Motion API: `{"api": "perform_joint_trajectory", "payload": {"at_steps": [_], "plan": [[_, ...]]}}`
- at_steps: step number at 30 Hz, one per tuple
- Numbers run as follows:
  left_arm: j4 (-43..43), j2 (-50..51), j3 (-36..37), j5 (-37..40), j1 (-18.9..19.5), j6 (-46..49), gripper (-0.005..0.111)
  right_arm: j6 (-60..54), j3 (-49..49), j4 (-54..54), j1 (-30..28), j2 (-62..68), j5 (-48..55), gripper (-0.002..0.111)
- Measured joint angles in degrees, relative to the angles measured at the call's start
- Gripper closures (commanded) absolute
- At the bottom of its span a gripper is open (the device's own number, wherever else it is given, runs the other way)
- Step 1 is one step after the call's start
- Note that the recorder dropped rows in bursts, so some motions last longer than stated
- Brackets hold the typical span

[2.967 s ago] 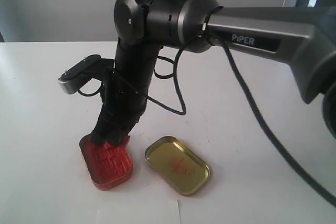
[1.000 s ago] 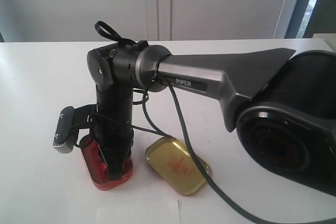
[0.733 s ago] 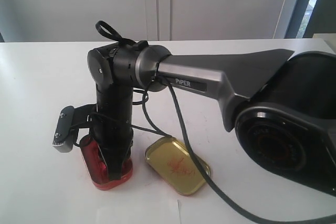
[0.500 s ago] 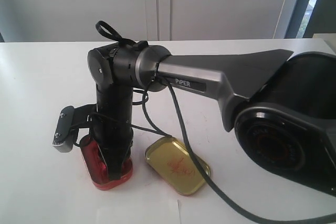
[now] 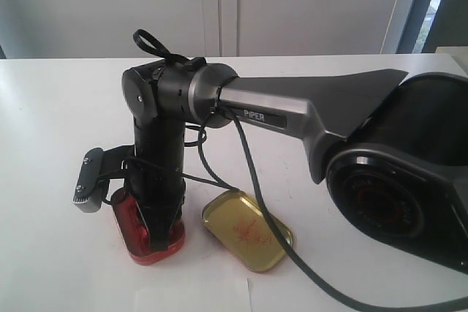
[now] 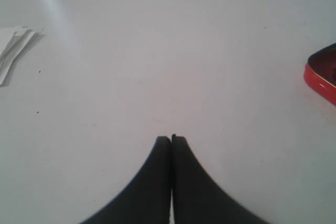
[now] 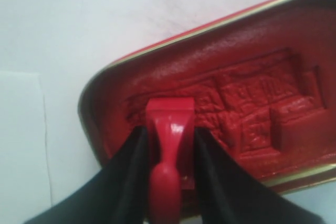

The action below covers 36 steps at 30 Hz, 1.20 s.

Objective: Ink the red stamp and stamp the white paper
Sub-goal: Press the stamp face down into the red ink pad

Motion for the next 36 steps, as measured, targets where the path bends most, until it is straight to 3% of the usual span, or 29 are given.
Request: {"api": "perform_joint_trajectory", "payload": {"at_steps": [36], "plan": [[0.0,0.0,0.0,0.0,0.0,0.0,0.107,2.1,1.3,-2.7,0.0,-4.5,0.1,0.108]]}}
